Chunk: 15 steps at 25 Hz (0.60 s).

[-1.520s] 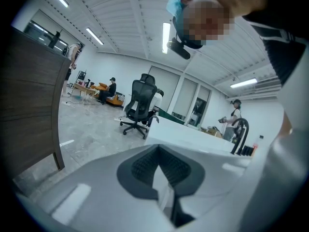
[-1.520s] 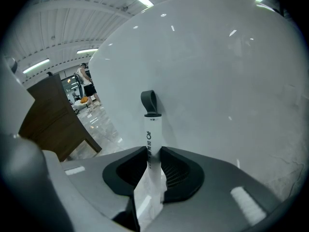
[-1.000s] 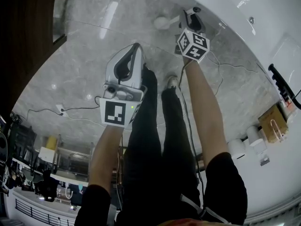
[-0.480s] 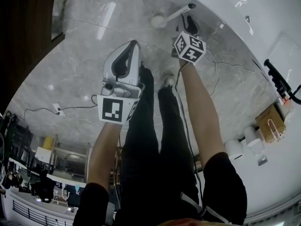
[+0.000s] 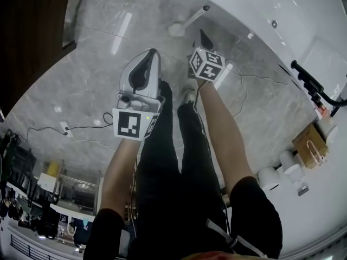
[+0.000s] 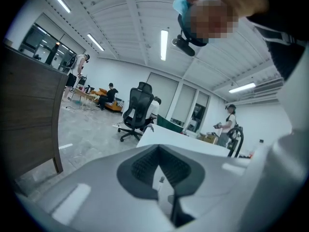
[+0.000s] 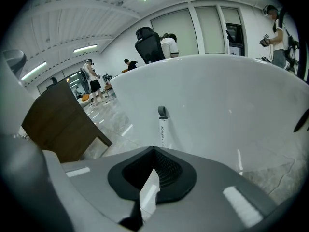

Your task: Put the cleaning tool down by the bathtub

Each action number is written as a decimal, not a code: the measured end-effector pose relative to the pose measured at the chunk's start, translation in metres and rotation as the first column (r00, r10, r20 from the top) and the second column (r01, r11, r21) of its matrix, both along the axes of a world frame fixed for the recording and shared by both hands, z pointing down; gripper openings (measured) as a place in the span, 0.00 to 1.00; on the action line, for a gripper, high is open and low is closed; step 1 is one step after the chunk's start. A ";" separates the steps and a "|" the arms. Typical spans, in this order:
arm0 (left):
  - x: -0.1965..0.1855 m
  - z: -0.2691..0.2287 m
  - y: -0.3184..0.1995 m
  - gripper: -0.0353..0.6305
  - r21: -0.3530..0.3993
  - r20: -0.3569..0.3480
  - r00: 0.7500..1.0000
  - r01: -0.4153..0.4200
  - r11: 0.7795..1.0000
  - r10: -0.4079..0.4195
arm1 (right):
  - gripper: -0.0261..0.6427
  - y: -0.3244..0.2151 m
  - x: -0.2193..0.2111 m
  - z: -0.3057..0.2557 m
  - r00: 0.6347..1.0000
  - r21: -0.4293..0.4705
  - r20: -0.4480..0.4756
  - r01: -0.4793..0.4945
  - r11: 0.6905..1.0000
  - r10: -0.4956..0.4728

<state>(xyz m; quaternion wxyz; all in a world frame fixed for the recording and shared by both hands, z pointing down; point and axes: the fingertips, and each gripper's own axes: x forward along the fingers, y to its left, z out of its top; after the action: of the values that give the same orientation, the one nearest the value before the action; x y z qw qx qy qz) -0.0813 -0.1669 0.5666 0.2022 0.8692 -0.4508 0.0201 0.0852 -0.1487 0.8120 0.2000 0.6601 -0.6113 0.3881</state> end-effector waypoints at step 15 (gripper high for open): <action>0.023 -0.095 0.043 0.06 0.029 -0.010 1.000 0.004 1.000 -0.004 | 0.04 0.046 0.004 -0.118 0.999 0.053 0.029 0.026 0.998 -0.028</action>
<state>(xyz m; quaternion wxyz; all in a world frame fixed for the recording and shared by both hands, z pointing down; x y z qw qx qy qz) -0.0579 -0.1234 0.4718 0.1916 0.8713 -0.4518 0.0090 0.0896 -0.1027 0.6945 0.1787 0.6511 -0.6330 0.3788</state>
